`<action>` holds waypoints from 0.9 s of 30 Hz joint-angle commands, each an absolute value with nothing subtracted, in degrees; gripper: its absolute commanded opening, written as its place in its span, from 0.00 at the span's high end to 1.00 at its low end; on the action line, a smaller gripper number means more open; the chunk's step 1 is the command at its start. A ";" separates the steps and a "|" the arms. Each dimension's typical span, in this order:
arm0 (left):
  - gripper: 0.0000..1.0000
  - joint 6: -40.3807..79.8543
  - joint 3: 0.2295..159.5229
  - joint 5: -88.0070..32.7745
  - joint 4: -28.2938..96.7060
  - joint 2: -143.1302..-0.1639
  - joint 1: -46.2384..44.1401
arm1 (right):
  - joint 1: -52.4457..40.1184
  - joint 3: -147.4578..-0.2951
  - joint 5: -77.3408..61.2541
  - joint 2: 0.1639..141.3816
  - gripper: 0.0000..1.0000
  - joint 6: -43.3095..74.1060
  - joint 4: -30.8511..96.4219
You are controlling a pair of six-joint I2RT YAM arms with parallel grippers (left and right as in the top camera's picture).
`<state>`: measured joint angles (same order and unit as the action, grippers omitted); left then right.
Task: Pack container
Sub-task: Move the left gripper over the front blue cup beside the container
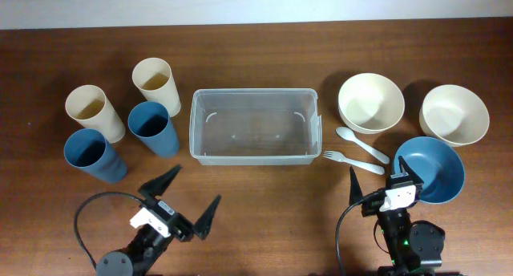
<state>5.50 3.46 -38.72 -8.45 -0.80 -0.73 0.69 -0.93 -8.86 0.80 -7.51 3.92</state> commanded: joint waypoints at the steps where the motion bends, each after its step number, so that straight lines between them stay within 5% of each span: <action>1: 0.00 7.22 10.24 -44.38 -5.30 -1.19 -0.58 | 0.38 -0.43 -8.34 0.21 0.01 -7.51 3.97; 16: 0.00 0.34 46.63 -32.93 28.67 -32.51 -0.58 | 0.38 -0.43 -8.34 0.19 0.01 -7.51 3.97; 27: 0.00 -7.40 87.07 -21.17 72.16 -68.79 -0.58 | 0.38 -0.43 -8.34 0.21 0.01 -7.51 3.97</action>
<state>-4.25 79.09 -24.12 66.87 -62.89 -0.73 0.69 -0.89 -8.88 0.80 -7.51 3.81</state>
